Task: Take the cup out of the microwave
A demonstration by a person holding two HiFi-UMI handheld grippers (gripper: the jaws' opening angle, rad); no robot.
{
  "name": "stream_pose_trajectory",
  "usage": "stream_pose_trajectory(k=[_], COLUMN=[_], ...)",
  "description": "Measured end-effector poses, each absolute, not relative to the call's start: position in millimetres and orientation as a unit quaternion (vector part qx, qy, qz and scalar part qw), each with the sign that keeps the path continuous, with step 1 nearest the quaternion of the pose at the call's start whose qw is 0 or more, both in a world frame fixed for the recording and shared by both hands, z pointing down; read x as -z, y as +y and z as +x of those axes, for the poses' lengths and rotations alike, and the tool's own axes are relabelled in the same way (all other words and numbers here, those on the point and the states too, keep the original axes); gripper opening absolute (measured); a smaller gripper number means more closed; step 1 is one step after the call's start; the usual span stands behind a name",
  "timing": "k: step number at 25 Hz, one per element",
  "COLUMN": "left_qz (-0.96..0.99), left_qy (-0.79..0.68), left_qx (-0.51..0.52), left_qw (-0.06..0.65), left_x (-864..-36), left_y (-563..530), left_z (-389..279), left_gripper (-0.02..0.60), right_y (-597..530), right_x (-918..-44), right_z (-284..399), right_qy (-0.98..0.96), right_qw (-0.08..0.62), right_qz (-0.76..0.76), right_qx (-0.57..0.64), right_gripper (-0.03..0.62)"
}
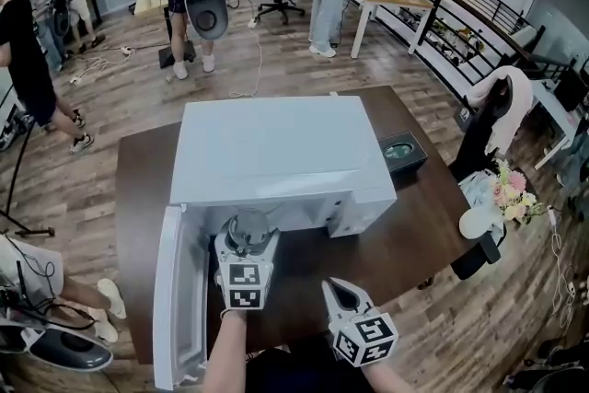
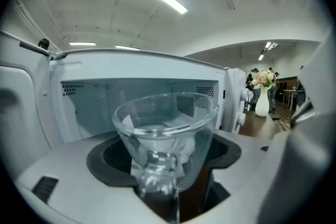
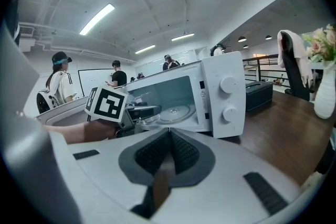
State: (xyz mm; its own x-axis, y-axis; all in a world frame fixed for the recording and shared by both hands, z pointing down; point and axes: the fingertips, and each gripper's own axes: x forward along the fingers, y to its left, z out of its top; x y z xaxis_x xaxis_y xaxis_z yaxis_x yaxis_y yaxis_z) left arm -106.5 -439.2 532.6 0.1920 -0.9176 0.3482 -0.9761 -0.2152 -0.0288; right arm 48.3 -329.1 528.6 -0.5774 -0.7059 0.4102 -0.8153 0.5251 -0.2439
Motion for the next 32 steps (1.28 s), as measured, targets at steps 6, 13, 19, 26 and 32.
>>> stream_pose_trajectory(k=[6,13,19,26,32], left_qz=[0.778,0.812,0.836,0.853,0.862], left_qy=[-0.602,-0.558,-0.524,-0.498,-0.481], left_qx=[-0.148,-0.146,-0.141,-0.133,-0.134], left_qw=[0.105,0.09,0.086,0.085,0.093], left_x=[-524,-505,-490,-485,-497], left_y=[-399,-352,-317,-276,-254], left_z=[-95,-75,-62,-59,-61], left_gripper=[0.377,0.377,0.377,0.377,0.377], right_y=[-313,-297,-296,-292,-280], right_x=[-520,-510,-502,-492,-491], right_z=[54,59,71,89,90], right_qy=[-0.858,-0.854,-0.848,-0.838,-0.842], right_qw=[0.117,0.107,0.097,0.081,0.073], right_qz=[0.458,0.474,0.493,0.521,0.516], right_qx=[-0.199,-0.186,-0.169,-0.141,-0.139], right_gripper=[-0.006,-0.006,-0.006,-0.006,-0.006])
